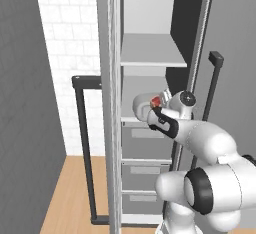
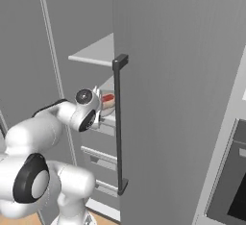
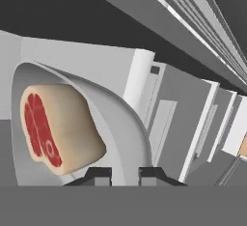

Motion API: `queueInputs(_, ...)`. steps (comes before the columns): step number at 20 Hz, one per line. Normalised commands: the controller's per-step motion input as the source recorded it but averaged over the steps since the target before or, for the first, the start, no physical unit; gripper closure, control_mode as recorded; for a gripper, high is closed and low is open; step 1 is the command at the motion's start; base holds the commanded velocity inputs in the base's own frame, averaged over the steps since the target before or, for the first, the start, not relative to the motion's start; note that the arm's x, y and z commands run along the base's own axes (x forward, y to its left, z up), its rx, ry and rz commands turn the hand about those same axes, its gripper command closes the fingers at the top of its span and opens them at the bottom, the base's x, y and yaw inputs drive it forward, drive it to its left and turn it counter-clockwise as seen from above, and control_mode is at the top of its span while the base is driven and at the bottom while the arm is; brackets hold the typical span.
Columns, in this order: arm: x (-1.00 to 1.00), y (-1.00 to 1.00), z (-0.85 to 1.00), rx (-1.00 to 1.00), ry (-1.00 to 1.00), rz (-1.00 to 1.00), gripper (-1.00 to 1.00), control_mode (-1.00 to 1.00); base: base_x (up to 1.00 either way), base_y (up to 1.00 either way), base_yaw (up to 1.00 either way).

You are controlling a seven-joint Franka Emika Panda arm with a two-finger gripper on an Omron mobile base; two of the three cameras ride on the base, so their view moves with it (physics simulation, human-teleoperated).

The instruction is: Take the meat container that has the steak and place it on the second highest rack of the freezer. Then take the vegetable container that has the sweet potato and avocado and place it on the highest rack of the freezer.

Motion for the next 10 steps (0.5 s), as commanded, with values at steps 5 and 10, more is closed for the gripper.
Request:
queueInputs(5, 0.45, 0.00, 0.00, 0.00, 0.10, 0.00, 1.00, -1.00, 0.00, 0.00, 0.00)
queueInputs(10, 0.19, 0.00, -0.11, 0.00, 0.03, 0.00, 1.00, -1.00, 0.00, 0.00, 0.00)
